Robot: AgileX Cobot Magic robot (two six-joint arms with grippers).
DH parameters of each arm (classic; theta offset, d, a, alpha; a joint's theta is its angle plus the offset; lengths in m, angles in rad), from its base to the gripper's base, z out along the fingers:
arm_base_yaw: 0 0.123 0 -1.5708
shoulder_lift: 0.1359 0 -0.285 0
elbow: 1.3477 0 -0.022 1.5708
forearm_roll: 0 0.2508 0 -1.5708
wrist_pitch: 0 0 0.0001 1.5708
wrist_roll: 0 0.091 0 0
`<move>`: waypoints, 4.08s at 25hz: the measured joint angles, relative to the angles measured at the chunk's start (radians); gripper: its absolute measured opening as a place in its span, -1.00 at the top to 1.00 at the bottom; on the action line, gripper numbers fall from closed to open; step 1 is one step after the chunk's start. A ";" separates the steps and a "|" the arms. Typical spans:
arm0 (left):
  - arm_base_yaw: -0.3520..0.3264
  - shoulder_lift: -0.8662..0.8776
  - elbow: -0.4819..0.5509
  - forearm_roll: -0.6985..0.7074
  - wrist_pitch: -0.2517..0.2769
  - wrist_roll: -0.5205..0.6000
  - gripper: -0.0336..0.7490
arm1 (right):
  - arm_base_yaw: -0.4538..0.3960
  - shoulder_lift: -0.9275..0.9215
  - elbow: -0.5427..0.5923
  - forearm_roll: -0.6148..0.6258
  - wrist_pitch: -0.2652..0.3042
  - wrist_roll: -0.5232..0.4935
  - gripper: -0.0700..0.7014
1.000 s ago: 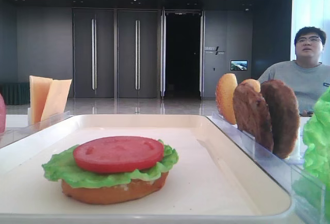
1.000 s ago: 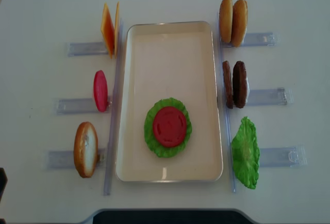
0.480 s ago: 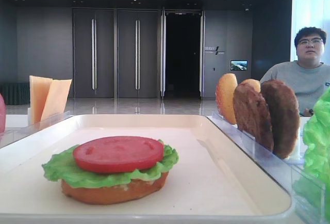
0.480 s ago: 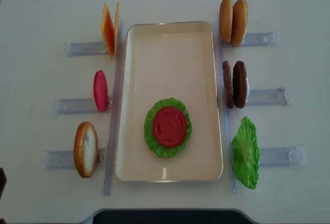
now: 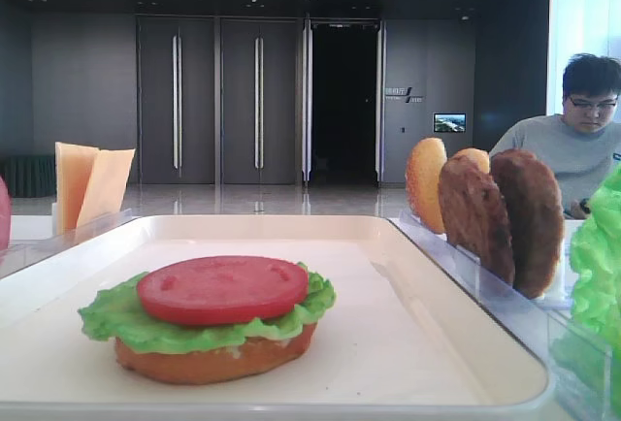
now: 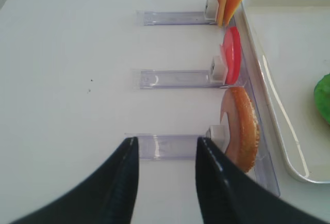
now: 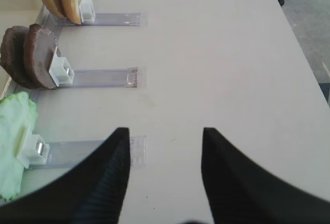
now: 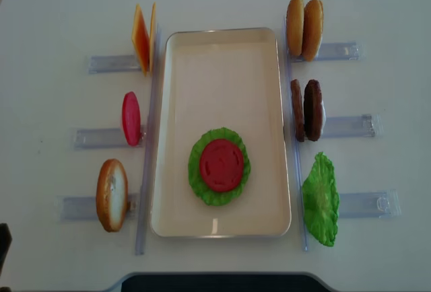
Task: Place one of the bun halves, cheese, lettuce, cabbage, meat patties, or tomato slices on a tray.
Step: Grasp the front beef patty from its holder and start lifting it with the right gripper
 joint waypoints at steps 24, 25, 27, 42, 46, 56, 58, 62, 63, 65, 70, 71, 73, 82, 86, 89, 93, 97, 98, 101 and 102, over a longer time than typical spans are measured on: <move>0.000 0.000 0.001 0.000 0.002 0.000 0.19 | 0.000 0.718 -0.358 0.013 -0.001 -0.017 -0.11; 0.000 0.000 0.001 0.000 0.002 0.000 0.19 | 0.000 0.762 -0.373 0.013 0.000 -0.020 -0.12; 0.000 0.000 0.001 0.000 0.002 0.000 0.19 | 0.000 0.874 -0.401 0.013 0.003 -0.022 -0.13; 0.000 0.000 0.001 0.001 0.003 0.000 0.19 | 0.000 1.255 -0.582 0.039 0.013 -0.044 -0.14; 0.000 0.000 0.001 0.001 0.003 0.000 0.19 | 0.000 1.267 -0.598 0.052 0.025 -0.077 -0.14; 0.000 0.000 0.001 0.001 0.003 0.000 0.19 | 0.157 1.268 -0.598 0.061 0.018 0.003 -0.19; 0.000 0.000 0.001 0.001 0.003 0.000 0.19 | 0.226 1.268 -0.598 0.057 -0.005 0.048 -0.19; 0.000 0.000 0.001 0.001 0.003 0.000 0.24 | 0.352 1.269 -0.598 0.054 -0.052 0.130 -0.19; 0.000 0.000 0.001 0.001 0.003 0.000 0.27 | 0.376 1.270 -0.598 0.053 -0.063 0.149 -0.19; 0.000 0.000 0.001 0.001 0.003 0.000 0.32 | 0.427 1.282 -0.600 0.053 -0.076 0.178 -0.19; 0.000 0.000 0.001 0.001 0.003 0.000 0.37 | 0.494 1.345 -0.624 0.053 -0.095 0.223 -0.19; 0.000 0.000 0.001 0.001 0.003 0.000 0.37 | 0.496 1.359 -0.631 0.053 -0.097 0.225 -0.19; 0.000 0.000 0.001 0.001 0.003 0.000 0.37 | 0.499 1.382 -0.642 0.053 -0.105 0.226 -0.19; 0.000 0.000 0.001 0.001 0.003 0.000 0.37 | 0.500 1.467 -0.693 0.053 -0.144 0.281 -0.34; 0.000 0.000 0.001 0.001 0.003 0.000 0.37 | 0.500 1.509 -0.713 0.053 -0.147 0.309 -0.36; 0.000 0.000 0.001 0.001 0.003 0.000 0.37 | 0.499 1.531 -0.719 0.053 -0.149 0.337 -0.36; 0.000 0.000 0.001 0.001 0.003 0.000 0.37 | 0.499 1.555 -0.719 0.054 -0.150 0.355 -0.36; 0.000 0.000 0.001 0.001 0.003 0.000 0.37 | 0.499 1.578 -0.720 0.063 -0.152 0.357 -0.36; 0.000 0.000 0.001 0.001 0.003 0.000 0.37 | 0.499 1.584 -0.720 0.069 -0.152 0.357 -0.36; 0.000 0.000 0.001 0.001 0.003 0.000 0.37 | 0.499 1.601 -0.720 0.090 -0.167 0.357 -0.36; 0.000 0.000 0.001 0.001 0.003 0.000 0.37 | 0.499 1.602 -0.720 0.097 -0.175 0.357 -0.36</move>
